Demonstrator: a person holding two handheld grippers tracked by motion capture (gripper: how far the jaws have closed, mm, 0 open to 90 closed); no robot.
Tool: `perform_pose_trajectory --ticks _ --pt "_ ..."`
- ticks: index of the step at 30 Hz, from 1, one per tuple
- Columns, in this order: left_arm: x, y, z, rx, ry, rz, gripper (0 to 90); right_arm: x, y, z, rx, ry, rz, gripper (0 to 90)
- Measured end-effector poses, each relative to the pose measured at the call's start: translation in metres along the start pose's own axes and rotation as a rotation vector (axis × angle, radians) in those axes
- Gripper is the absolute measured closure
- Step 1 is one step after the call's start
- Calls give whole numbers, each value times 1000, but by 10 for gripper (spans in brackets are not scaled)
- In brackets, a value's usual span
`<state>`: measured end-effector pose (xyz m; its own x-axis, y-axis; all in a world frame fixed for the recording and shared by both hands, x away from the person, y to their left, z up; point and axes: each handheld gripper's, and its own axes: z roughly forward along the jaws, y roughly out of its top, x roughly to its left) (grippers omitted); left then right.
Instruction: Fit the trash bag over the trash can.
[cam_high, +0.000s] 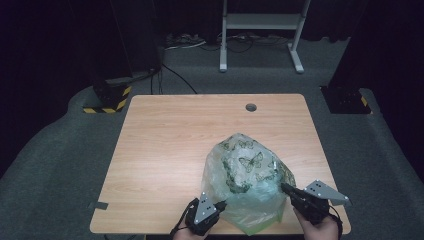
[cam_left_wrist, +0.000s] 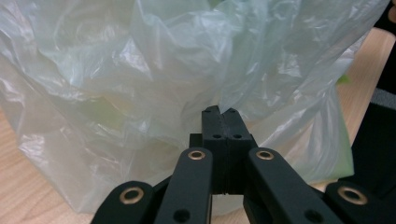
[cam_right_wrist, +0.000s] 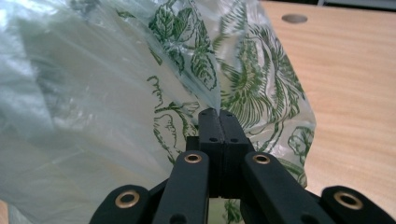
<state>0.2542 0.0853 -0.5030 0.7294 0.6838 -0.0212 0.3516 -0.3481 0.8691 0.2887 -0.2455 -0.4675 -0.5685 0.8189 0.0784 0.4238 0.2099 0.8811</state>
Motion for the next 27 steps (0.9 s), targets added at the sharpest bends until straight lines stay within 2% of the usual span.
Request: perform_pose_trajectory --ticks 3,4,6,8,9,10,11,12,14,15,16,17,18,19,20,24,26,27 --pt "1 -1 4 24 3 -1 899 0 -4 3 19 1 -1 898" --pt "1 -2 7 50 10 0 899 -2 -7 9 44 0 -2 898" --pt "2 -4 9 66 17 3 899 -3 -10 13 66 1 6 898" --pt "5 -7 12 99 32 -16 899 -7 -17 26 133 0 17 898" --pt "6 -8 13 100 39 -32 898 -8 -18 27 139 -3 18 897" --pt "8 -9 12 101 45 -31 898 -8 -18 27 139 -3 18 897" --pt "11 -8 10 91 56 -35 894 -10 -18 28 138 -10 18 894" --pt "11 -7 9 82 62 -49 859 -12 -16 27 134 -18 24 853" --pt "14 -3 1 48 78 -56 746 -15 -12 22 115 -24 39 750" --pt "14 2 -11 0 90 -47 674 -19 -8 13 74 -30 64 674" --pt "14 2 -11 0 90 -47 640 -19 -8 13 74 -30 64 674" --pt "14 5 -17 -28 102 -48 640 -20 -5 7 53 -33 69 645" --pt "15 11 -32 -85 110 -57 563 -20 -1 -5 12 -46 68 596" --pt "15 13 -39 -107 119 -51 542 -20 1 -11 -5 -49 71 583" --pt "15 13 -39 -107 119 -51 525 -20 1 -11 -5 -49 71 583" --pt "18 25 -57 -185 148 -46 508 -16 10 -29 -69 -55 61 544" --pt "21 34 -58 -208 148 -41 500 -13 17 -34 -102 -46 59 517" --pt "23 45 -55 -226 136 -35 481 -10 23 -35 -122 -38 58 494"
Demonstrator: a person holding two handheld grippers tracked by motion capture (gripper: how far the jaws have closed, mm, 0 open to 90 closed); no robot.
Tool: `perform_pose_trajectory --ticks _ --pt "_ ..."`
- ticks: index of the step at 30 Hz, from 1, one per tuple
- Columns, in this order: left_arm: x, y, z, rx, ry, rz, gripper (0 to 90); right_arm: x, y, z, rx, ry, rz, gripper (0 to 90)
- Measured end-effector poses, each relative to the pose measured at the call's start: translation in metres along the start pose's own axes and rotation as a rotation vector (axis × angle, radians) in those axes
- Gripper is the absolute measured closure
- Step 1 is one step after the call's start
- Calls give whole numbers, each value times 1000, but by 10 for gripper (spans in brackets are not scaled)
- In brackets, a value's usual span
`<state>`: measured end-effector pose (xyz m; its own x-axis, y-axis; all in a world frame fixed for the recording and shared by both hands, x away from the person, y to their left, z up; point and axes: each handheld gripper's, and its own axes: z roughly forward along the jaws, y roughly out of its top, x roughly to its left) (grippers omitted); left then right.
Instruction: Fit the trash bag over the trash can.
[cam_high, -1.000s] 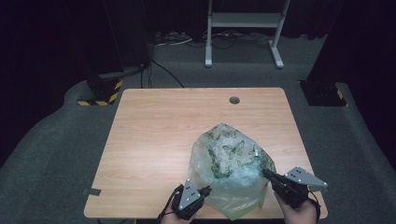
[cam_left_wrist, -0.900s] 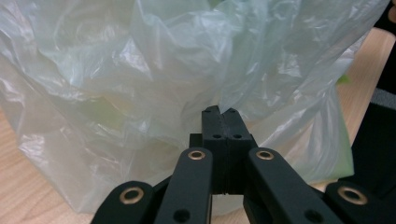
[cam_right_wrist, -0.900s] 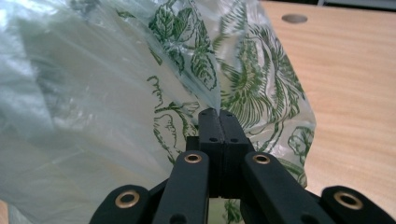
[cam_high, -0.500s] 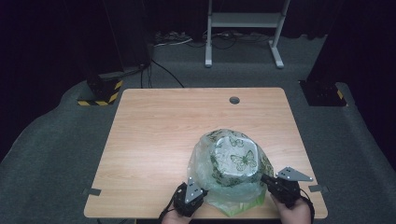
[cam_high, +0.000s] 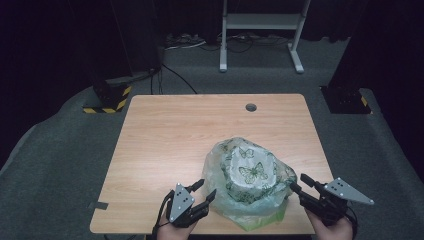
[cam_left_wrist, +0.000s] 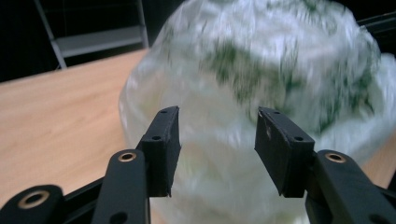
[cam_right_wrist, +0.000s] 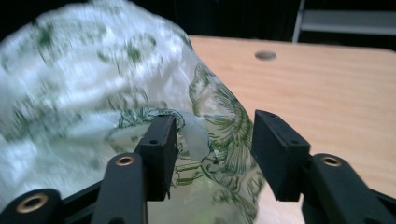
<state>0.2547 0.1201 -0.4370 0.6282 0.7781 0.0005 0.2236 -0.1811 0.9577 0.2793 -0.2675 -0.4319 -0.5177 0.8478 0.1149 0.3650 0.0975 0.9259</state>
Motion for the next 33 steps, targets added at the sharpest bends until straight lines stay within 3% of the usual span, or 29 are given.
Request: perform_pose_trajectory --ticks 1,2,3,4,7,8,10,11,13,14,15,16,22,27,33 --pt "0 0 0 0 0 0 459 0 0 0 0 0 0 494" --pt "-4 10 9 -27 -35 3 441 5 7 0 -14 9 -6 477" --pt "-4 10 9 -27 -35 3 433 5 7 0 -14 9 -6 477" --pt "-11 17 19 -26 -77 18 422 9 13 -2 -32 12 -16 472" --pt "-16 20 29 -12 -105 34 417 8 15 -3 -34 13 -19 465" --pt "-18 21 37 10 -136 29 499 3 15 -3 -22 3 -15 467" --pt "-18 21 39 12 -142 34 652 -4 11 -5 -6 1 -2 468" --pt "-19 22 41 22 -138 40 652 -4 11 -5 -6 1 -2 468" --pt "-16 25 41 15 -142 39 845 -10 7 -7 -1 -6 4 494" --pt "-14 28 41 12 -138 37 896 -11 6 -8 2 -5 6 529" --pt "-10 35 42 12 -130 37 900 -13 5 -9 8 -4 -7 624" --pt "-10 35 42 12 -130 37 900 -13 5 -9 8 -4 -7 624" --pt "1 55 43 -11 -106 57 900 -10 9 -6 0 8 -52 858" --pt "10 78 49 -41 -83 68 900 -10 21 -3 -34 1 -69 897" --pt "31 101 69 -44 -48 48 900 -25 44 7 -75 -43 -71 898"
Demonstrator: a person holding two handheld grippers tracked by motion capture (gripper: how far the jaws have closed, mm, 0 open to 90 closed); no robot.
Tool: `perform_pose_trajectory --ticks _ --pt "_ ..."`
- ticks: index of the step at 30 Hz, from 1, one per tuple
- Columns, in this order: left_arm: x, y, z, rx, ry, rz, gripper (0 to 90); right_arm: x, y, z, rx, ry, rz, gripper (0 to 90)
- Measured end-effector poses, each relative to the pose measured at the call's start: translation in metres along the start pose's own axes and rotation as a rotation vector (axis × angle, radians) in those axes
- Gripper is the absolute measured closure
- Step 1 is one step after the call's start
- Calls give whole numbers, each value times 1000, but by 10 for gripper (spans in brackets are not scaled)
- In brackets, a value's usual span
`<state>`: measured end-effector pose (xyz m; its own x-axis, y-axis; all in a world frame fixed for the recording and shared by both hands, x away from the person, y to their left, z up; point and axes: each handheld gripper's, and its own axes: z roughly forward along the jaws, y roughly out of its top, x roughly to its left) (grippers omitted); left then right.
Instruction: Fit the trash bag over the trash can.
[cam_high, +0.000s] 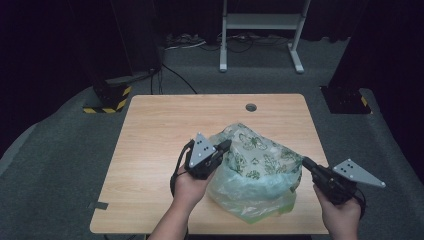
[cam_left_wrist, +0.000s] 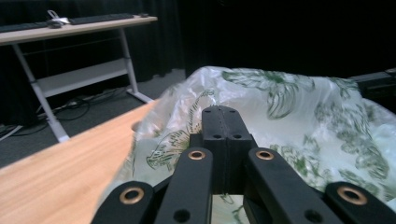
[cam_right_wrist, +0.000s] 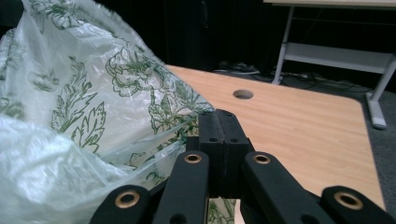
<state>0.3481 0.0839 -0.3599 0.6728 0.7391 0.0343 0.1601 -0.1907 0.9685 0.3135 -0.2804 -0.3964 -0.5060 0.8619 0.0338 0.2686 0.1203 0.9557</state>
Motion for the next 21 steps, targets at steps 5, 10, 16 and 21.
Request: perform_pose_trajectory --ticks 5,10,16,21 --pt "18 -10 29 69 36 -42 900 -16 -3 23 37 -26 11 898" --pt "28 -38 53 157 42 -103 900 -20 -28 46 128 -27 30 898" --pt "27 -47 50 150 50 -117 824 -19 -44 57 185 -13 49 766" --pt "20 -35 24 62 74 -97 539 -19 -19 27 78 -31 72 609"
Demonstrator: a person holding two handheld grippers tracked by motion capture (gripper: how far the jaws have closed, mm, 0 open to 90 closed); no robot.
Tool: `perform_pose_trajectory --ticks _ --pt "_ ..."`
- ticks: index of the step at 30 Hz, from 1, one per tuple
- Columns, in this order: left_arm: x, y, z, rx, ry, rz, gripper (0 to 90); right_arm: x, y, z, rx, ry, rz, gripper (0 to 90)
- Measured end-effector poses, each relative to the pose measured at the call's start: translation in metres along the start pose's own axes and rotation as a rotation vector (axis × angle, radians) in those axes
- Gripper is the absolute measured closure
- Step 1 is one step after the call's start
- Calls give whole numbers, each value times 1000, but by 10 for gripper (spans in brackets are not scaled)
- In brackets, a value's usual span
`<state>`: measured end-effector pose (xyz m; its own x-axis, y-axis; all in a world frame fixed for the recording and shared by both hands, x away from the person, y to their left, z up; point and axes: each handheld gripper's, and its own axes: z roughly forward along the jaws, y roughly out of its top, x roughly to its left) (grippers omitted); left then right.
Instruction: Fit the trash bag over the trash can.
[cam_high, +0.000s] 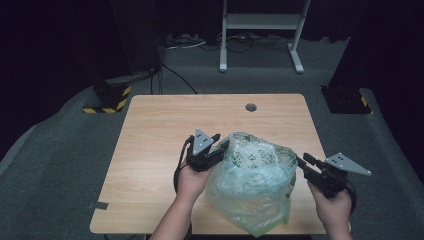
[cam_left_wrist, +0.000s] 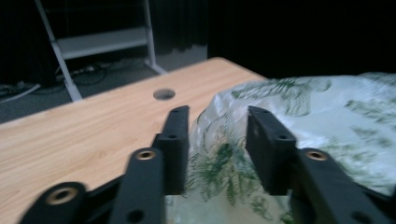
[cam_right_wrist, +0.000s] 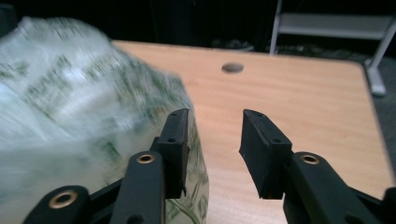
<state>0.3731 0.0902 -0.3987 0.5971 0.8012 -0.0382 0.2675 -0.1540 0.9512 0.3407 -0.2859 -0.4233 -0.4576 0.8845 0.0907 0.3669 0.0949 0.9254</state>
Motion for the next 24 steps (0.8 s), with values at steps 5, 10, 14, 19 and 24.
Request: perform_pose_trajectory --ticks 5,10,14,19,24 --pt "-12 -4 -28 -59 -26 -9 449 5 13 -22 -60 -23 -15 577" --pt "-35 -18 -46 -72 -128 2 430 23 19 -37 -105 86 26 474" --pt "-48 -24 -51 -72 -188 21 416 44 15 -39 -137 241 51 395" --pt "-58 -31 -50 -35 -208 40 469 66 10 -28 -63 227 -28 443" --pt "-70 -39 -58 -42 -249 103 821 76 2 -26 -27 226 -144 877"
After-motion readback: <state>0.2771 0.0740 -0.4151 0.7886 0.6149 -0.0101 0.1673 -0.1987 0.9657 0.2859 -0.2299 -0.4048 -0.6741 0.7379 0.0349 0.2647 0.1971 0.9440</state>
